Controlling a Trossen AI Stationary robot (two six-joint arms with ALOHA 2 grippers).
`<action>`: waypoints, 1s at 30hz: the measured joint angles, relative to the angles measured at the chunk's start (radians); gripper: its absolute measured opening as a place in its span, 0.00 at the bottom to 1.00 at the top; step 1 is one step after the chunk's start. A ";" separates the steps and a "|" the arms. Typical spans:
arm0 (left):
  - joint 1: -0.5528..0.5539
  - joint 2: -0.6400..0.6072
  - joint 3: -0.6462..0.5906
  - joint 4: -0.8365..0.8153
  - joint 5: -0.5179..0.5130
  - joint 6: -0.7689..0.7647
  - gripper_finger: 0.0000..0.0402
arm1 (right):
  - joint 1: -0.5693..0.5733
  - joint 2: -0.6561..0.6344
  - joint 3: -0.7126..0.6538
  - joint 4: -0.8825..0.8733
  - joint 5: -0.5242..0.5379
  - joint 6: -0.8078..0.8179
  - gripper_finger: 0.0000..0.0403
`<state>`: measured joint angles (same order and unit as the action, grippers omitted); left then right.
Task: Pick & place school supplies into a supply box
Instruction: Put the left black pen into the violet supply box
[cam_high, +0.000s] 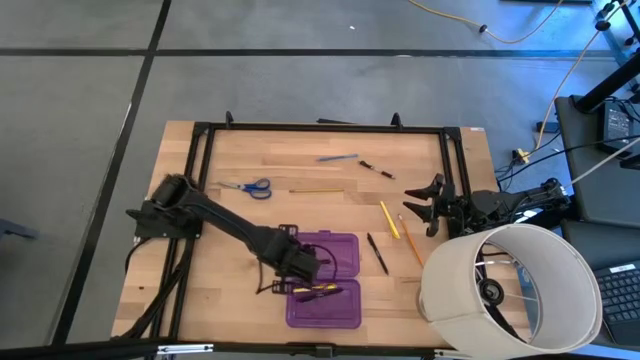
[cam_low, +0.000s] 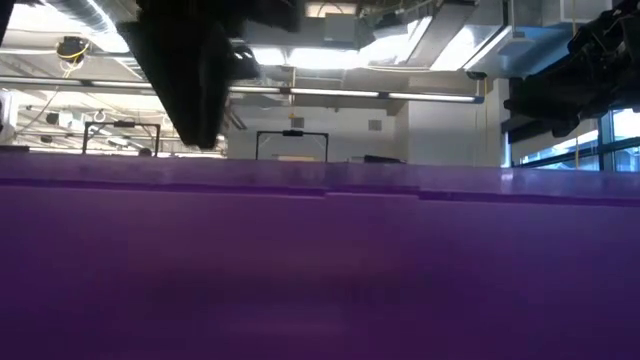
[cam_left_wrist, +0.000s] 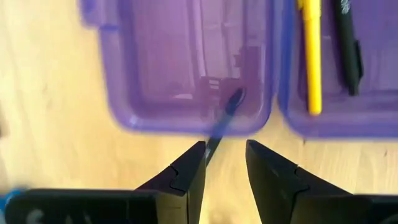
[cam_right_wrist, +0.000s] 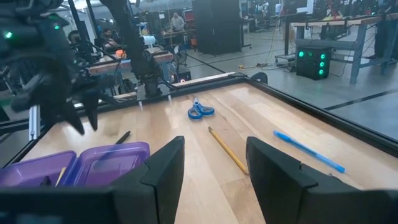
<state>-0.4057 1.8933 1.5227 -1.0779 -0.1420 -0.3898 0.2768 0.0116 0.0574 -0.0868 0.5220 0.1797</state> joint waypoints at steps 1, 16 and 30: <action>0.000 -0.028 -0.027 0.001 -0.004 -0.012 0.27 | 0.000 0.002 0.000 0.000 0.000 0.002 0.44; 0.003 -0.187 -0.399 0.135 -0.048 -0.025 0.27 | 0.000 0.015 0.000 0.000 0.000 0.002 0.44; 0.045 -0.187 -0.539 0.389 0.042 0.126 0.27 | 0.000 0.015 0.000 0.000 0.000 0.000 0.44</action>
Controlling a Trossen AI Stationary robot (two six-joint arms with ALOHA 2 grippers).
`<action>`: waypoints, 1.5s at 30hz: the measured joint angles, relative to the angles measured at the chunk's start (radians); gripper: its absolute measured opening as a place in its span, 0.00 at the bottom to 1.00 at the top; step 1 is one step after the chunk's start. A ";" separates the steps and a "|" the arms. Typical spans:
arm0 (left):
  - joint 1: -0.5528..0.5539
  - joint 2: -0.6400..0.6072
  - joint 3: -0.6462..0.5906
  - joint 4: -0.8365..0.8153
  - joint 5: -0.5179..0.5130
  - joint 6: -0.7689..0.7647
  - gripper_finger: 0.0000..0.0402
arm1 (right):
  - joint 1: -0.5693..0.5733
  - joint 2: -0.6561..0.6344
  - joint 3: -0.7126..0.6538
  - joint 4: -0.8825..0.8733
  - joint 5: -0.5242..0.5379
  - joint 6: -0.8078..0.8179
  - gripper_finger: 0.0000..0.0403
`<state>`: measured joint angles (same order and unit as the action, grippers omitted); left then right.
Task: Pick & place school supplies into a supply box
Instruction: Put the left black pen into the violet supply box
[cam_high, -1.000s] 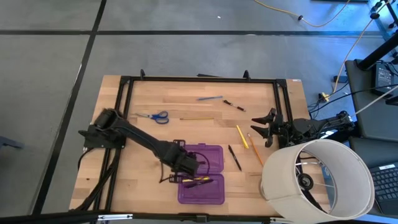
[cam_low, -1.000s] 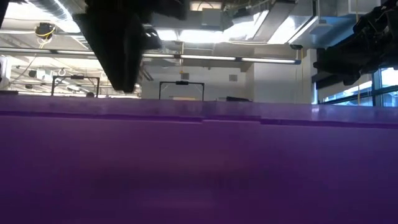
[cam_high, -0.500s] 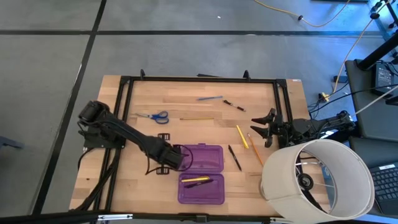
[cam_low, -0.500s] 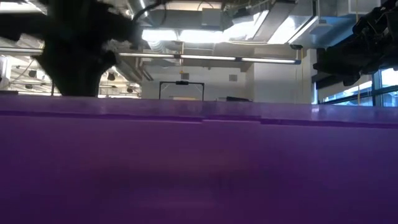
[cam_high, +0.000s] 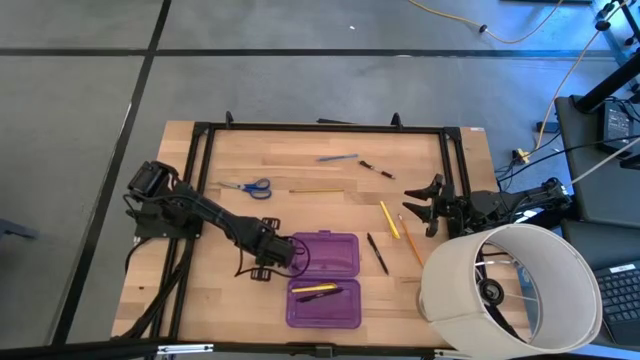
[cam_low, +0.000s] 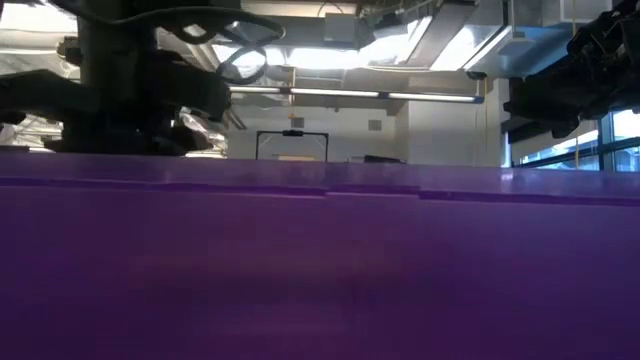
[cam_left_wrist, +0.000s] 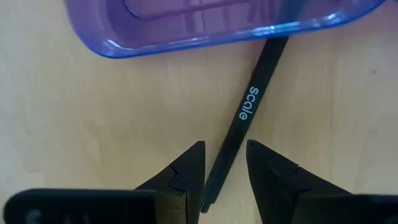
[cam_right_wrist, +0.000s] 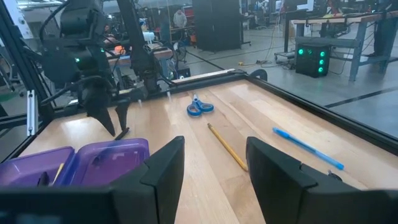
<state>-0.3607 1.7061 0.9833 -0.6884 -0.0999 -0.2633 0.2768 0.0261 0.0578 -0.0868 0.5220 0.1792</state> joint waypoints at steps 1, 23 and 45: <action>0.002 0.000 -0.011 0.015 0.004 0.005 0.27 | 0.000 0.000 0.000 0.000 0.000 0.000 0.44; 0.003 0.000 -0.057 0.078 0.015 -0.186 0.27 | 0.000 0.000 0.000 0.000 0.000 -0.004 0.44; -0.001 0.001 -0.055 0.091 0.018 -0.187 0.19 | 0.000 0.000 0.000 0.000 0.000 -0.004 0.44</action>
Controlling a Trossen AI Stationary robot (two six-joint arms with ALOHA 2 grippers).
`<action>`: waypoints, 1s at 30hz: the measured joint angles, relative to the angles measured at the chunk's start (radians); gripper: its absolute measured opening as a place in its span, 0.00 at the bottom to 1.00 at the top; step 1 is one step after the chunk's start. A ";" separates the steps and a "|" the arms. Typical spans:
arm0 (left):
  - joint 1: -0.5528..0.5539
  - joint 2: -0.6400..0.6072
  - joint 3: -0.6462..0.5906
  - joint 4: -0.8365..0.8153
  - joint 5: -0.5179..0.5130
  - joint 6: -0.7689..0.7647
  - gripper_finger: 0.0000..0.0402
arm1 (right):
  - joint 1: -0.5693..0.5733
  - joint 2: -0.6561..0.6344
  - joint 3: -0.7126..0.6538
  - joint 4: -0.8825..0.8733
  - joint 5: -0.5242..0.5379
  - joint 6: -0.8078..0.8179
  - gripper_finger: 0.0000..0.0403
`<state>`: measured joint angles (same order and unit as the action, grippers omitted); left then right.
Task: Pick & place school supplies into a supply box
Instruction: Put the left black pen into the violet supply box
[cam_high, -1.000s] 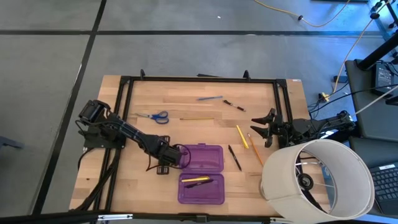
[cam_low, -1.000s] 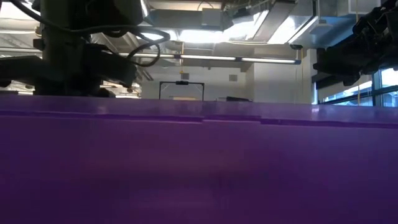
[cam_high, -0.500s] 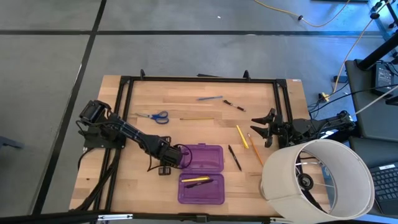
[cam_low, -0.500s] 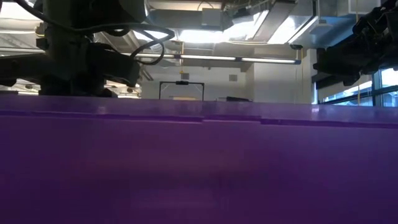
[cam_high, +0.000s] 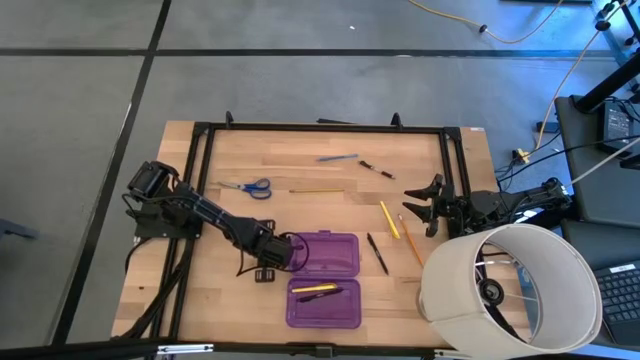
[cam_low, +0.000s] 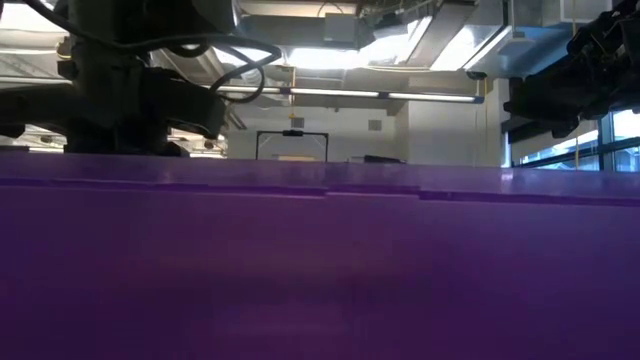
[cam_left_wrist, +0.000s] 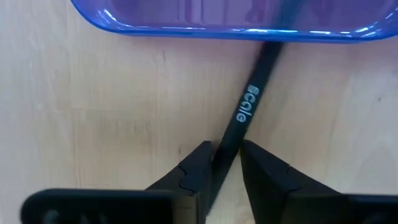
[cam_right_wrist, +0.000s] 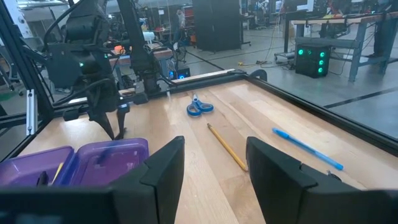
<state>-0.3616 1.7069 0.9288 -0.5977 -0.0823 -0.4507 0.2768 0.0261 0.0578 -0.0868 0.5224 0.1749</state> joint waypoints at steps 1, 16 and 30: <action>-0.003 0.000 0.000 0.000 0.000 0.000 0.17 | 0.000 0.000 0.000 0.000 0.000 0.000 0.44; -0.013 -0.001 0.002 -0.015 0.159 -0.065 0.06 | 0.000 0.000 0.000 0.000 0.000 -0.003 0.44; -0.052 -0.001 0.001 -0.254 0.414 -0.283 0.05 | 0.000 0.000 0.000 0.000 0.000 -0.025 0.44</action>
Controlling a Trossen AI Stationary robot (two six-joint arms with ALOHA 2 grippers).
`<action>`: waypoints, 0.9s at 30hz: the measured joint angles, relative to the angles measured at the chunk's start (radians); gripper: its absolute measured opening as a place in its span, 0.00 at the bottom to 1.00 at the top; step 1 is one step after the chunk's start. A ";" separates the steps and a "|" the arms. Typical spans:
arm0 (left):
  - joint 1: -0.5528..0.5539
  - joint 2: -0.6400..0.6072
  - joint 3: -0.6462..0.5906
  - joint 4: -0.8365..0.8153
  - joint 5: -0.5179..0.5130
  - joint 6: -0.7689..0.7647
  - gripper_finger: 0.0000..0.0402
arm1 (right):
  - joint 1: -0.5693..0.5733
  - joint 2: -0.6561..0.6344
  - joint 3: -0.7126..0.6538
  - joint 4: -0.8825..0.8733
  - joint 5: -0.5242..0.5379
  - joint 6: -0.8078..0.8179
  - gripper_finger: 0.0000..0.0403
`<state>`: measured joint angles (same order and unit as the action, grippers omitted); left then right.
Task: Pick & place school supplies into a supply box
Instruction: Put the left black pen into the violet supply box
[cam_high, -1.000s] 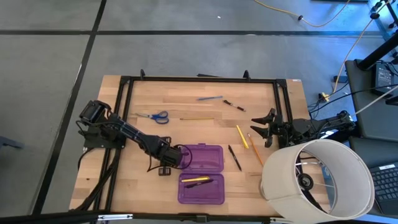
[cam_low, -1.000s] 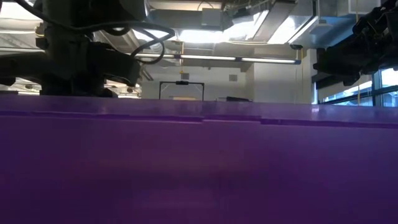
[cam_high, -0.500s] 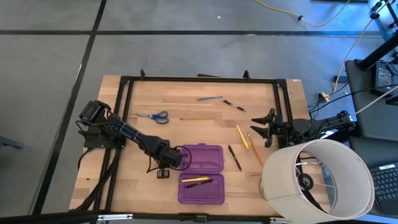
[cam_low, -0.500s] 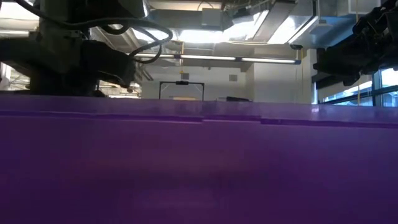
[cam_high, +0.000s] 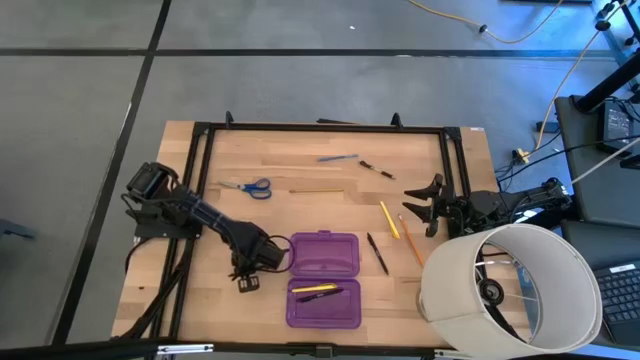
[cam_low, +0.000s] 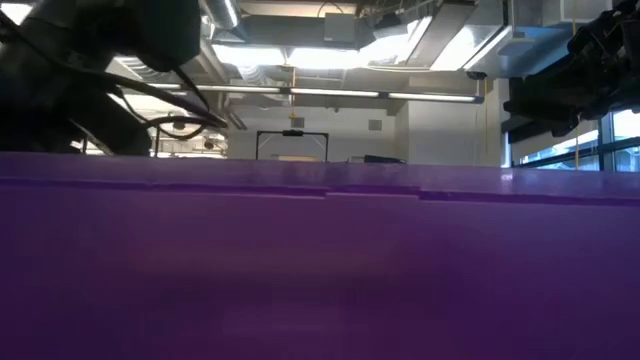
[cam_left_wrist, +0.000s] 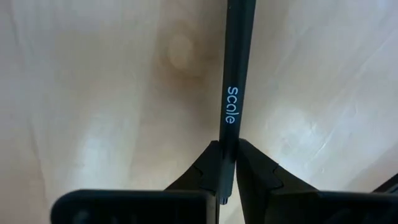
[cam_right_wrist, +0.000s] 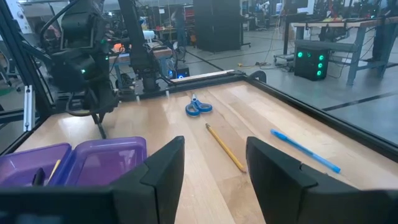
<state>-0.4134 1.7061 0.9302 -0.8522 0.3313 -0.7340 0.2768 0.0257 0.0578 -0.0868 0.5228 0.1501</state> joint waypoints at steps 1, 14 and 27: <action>-0.006 0.000 0.000 0.001 0.000 -0.004 0.05 | 0.000 0.000 0.000 0.000 0.000 0.000 0.44; -0.111 -0.141 0.000 -0.001 -0.100 -0.261 0.05 | 0.000 0.000 0.000 0.000 0.000 -0.001 0.44; -0.081 -0.182 0.000 0.722 -0.407 -0.104 0.05 | 0.000 0.000 0.000 0.000 0.000 0.002 0.44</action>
<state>-0.4943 1.5237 0.9303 -0.1300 -0.0758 -0.8379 0.2769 0.0257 0.0578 -0.0869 0.5228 0.1520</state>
